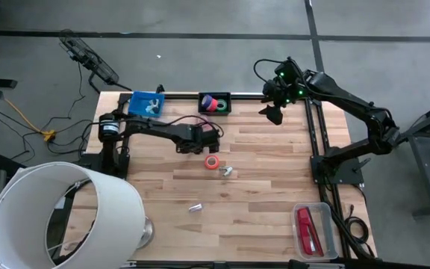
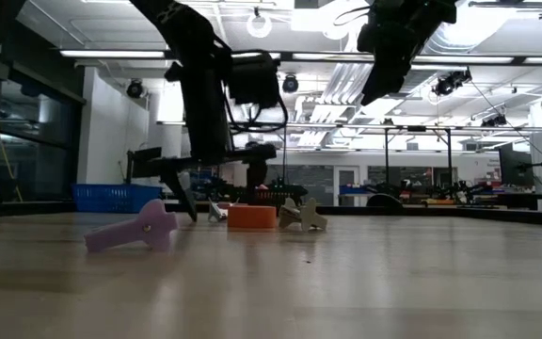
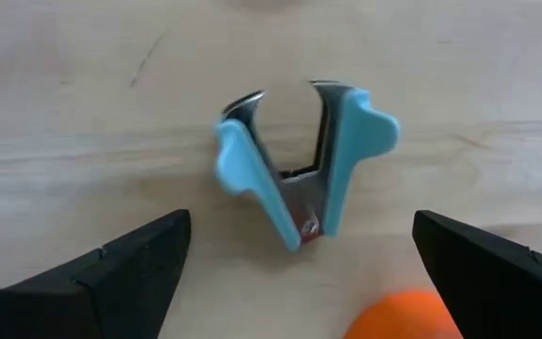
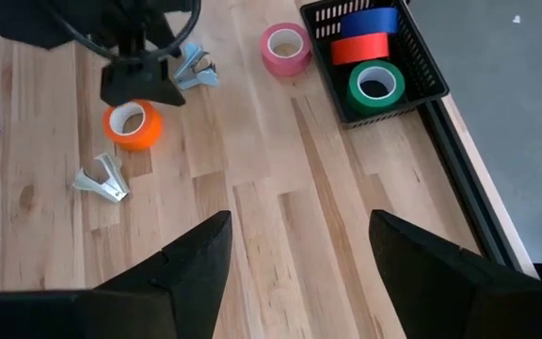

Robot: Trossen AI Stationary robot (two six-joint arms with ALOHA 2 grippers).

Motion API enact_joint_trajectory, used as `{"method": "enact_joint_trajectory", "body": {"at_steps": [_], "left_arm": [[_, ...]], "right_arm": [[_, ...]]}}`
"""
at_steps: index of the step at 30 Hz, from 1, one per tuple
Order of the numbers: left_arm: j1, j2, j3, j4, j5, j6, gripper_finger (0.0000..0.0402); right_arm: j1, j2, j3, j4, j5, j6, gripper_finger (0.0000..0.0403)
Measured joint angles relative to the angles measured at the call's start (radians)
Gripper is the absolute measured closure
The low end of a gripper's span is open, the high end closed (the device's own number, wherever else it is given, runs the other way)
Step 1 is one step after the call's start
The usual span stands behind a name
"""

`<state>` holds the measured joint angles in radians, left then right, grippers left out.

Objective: Pick and place Stapler, Stapler remover, tape
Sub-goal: Put the light blue staple remover into the blue bin

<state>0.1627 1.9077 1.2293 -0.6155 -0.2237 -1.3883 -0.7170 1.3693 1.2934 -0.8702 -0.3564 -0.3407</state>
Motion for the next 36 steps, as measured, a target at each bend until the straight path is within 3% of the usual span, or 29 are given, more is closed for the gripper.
{"method": "enact_joint_trajectory", "body": {"at_steps": [9,15,20,36], "left_arm": [[-0.003,0.024,0.002,0.024,-0.109,0.037,0.0002],[-0.001,0.059,0.002,0.039,-0.235,0.05,0.0002],[-0.001,0.072,0.001,0.038,-0.247,0.052,0.0007],[0.003,0.074,0.011,-0.017,-0.159,0.047,0.0165]], "right_arm": [[0.0,0.0,0.0,0.008,-0.002,0.0,0.016],[0.0,0.0,0.0,0.017,-0.002,0.0,0.016],[0.0,0.0,0.0,0.018,0.0,0.0,0.016],[0.0,0.0,0.001,0.018,0.006,0.0,0.016]]}}
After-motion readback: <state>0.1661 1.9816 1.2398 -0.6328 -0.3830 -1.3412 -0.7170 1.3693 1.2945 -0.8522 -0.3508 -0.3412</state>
